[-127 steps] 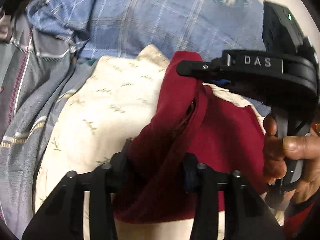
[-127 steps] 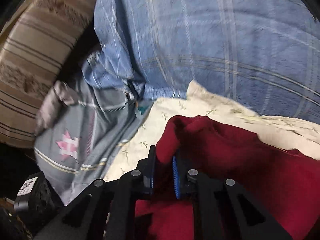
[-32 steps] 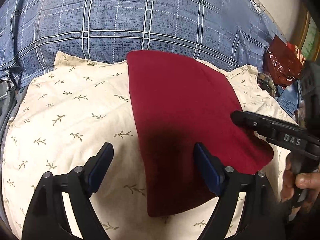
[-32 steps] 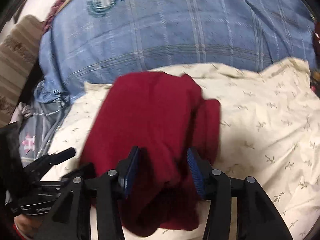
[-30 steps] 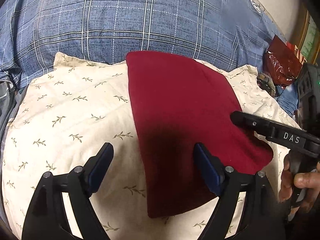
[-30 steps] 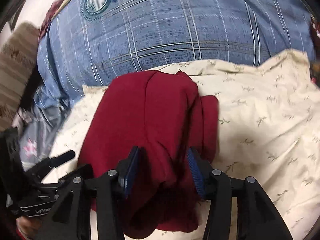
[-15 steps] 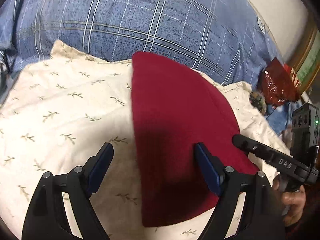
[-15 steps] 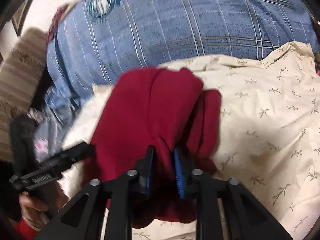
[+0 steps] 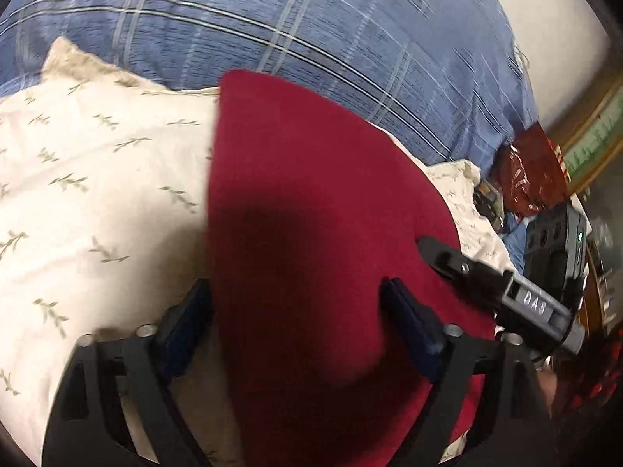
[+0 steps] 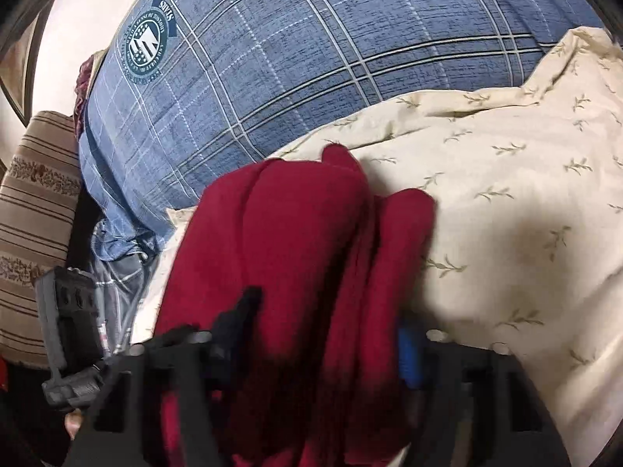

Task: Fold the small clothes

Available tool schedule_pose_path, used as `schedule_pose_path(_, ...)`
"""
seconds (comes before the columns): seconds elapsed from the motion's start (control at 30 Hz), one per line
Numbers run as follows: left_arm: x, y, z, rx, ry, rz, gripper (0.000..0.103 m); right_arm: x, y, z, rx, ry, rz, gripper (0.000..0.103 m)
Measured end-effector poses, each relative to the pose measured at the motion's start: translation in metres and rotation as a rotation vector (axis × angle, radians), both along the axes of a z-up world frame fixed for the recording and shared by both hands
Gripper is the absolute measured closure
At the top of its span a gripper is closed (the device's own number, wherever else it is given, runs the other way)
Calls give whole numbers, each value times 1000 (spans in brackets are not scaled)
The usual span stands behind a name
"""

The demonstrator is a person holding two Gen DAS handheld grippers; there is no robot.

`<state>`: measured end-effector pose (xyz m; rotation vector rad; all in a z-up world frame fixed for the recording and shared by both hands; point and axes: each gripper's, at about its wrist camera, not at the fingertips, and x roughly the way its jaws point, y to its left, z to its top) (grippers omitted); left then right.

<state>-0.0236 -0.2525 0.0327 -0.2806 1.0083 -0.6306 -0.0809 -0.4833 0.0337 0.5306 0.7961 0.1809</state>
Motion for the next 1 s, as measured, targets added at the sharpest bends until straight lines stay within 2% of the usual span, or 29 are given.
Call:
schedule_pose_path(0.03,-1,-2,3,17,-7,4,30,0,2,3,-11,0,5,56)
schedule_pose_path(0.07,-3,-3,7,26,-13,5,34,-3,3,8,-33,-7,9,59)
schedule_pose_path(0.13,-7,0,16,41,-27,3,47,-10,8,20,-46,-26,13,62)
schedule_pose_path(0.33,-36,32,51,62,-52,24,48,-35,34,49,-1,-66,79,64)
schedule_pose_path(0.43,-56,55,62,95,-48,53,48,-40,51,50,63,-54,114,64)
schedule_pose_path(0.5,-65,67,59,112,-30,72,48,-41,66,41,92,-27,144,64)
schedule_pose_path(0.57,-70,77,44,135,4,97,48,-41,83,29,54,-3,162,57)
schedule_pose_path(0.67,-76,79,20,198,24,114,43,-40,102,11,-87,71,138,51)
schedule_pose_path(0.73,-84,83,21,212,-23,131,37,-53,108,20,-164,30,136,51)
schedule_pose_path(0.87,-91,78,26,258,-83,140,33,-81,122,52,-286,-53,158,51)
schedule_pose_path(1.0,-99,81,30,310,-162,189,27,-99,147,71,-280,-137,255,53)
